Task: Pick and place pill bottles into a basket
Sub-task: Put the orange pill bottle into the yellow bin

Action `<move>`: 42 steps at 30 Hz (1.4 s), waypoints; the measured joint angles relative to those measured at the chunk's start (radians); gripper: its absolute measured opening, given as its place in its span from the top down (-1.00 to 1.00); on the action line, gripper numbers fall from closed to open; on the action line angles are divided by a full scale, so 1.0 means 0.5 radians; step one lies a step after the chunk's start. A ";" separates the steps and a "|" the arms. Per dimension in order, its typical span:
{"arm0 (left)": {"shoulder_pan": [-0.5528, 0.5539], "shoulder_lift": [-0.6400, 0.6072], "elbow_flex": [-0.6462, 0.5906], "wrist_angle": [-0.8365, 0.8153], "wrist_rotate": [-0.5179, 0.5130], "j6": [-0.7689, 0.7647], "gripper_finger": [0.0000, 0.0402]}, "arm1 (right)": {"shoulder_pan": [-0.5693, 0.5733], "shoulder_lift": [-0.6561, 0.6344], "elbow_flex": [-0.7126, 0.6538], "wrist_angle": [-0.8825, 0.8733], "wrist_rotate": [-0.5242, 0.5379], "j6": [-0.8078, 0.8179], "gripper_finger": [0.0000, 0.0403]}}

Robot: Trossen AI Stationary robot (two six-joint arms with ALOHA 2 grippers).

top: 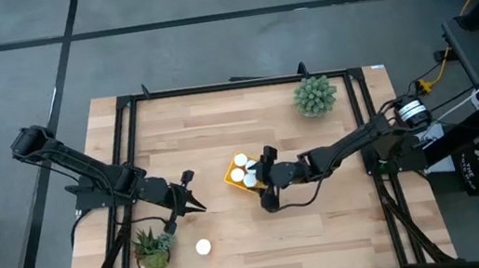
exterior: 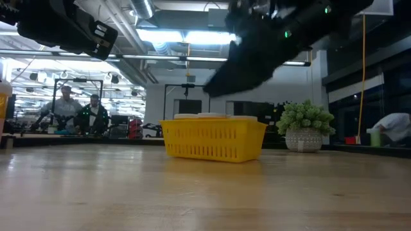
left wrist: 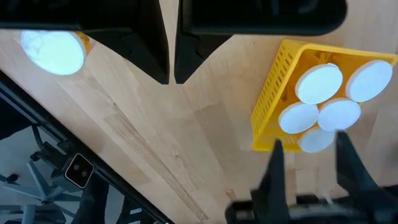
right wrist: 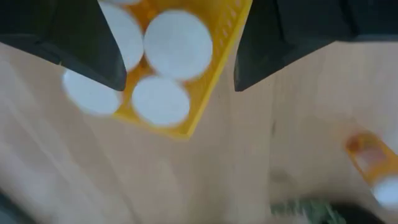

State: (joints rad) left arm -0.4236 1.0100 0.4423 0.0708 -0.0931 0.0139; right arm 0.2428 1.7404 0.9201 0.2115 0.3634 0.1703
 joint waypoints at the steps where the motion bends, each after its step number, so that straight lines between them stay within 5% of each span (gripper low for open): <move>1: 0.000 0.000 0.000 -0.001 -0.001 0.000 0.89 | 0.000 -0.039 0.002 -0.004 0.000 -0.001 -0.49; 10: 0.000 -0.001 0.000 -0.001 -0.073 0.001 0.75 | 0.030 -0.412 0.003 -0.269 0.152 -0.060 -0.35; 18: 0.000 -0.001 0.000 -0.060 -0.090 0.001 0.43 | 0.259 -0.474 -0.069 -0.359 0.576 -0.019 0.44; 23: -0.021 -0.001 0.000 -0.098 -0.092 0.000 0.17 | 0.393 -0.472 -0.262 -0.027 0.652 0.029 0.93; 30: -0.028 -0.001 0.000 -0.091 -0.094 0.000 -0.16 | 0.476 -0.470 -0.500 0.629 0.649 -0.038 0.88; 42: -0.030 -0.001 0.000 -0.091 -0.041 -0.001 -0.28 | 0.476 -0.470 -0.515 0.653 0.649 -0.088 0.97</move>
State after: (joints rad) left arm -0.4385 1.0096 0.4423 0.0252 -0.1137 0.0135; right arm 0.4808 1.5055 0.6624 0.5381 0.6880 0.1261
